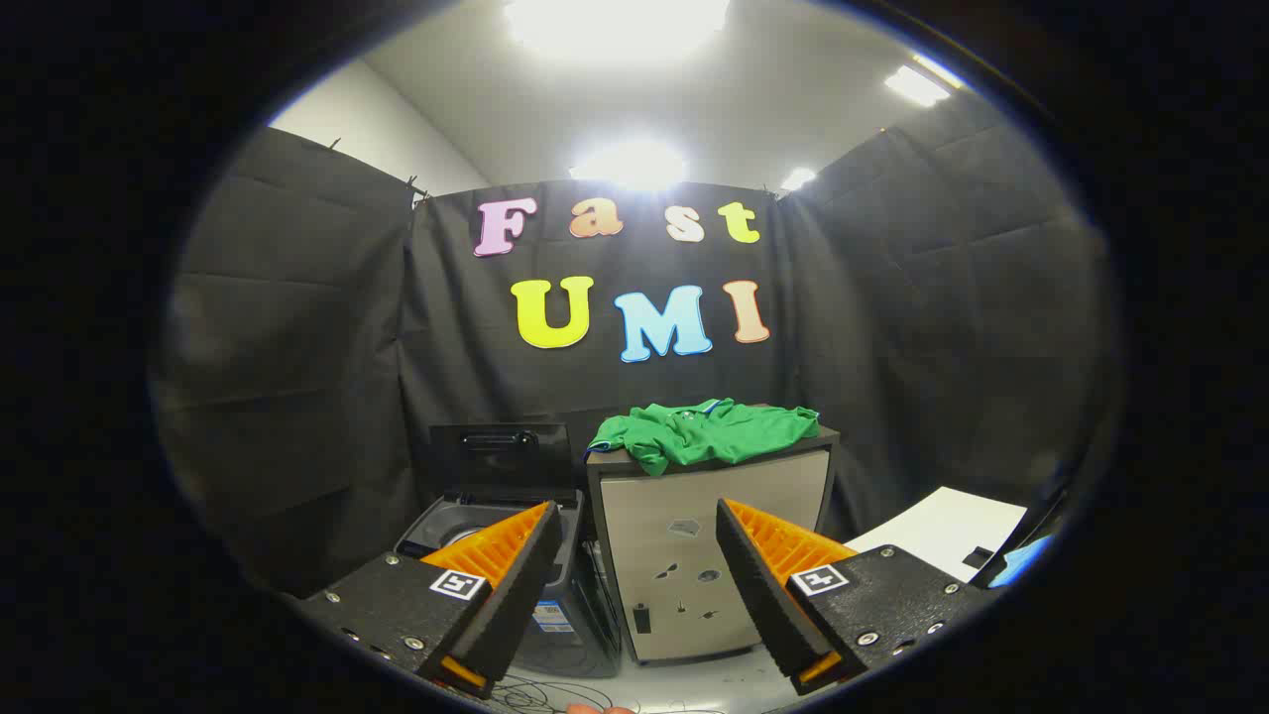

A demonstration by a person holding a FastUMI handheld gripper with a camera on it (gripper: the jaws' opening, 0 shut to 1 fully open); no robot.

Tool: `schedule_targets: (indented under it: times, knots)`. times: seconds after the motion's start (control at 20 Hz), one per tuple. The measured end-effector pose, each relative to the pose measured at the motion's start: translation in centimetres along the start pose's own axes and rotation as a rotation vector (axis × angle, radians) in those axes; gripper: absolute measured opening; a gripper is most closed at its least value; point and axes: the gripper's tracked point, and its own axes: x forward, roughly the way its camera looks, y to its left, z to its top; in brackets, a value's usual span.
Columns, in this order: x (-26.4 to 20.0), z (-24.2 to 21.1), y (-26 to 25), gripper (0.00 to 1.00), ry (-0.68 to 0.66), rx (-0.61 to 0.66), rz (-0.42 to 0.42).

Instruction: Put the clothes into the washing machine and then close the washing machine lid.

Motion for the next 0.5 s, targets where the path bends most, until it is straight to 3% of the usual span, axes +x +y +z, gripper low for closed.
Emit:
schedule_targets:
  times: [0.5]
  knots:
    - [0.67, 0.48, 0.29, 0.96, -0.013, -0.007, 0.012]
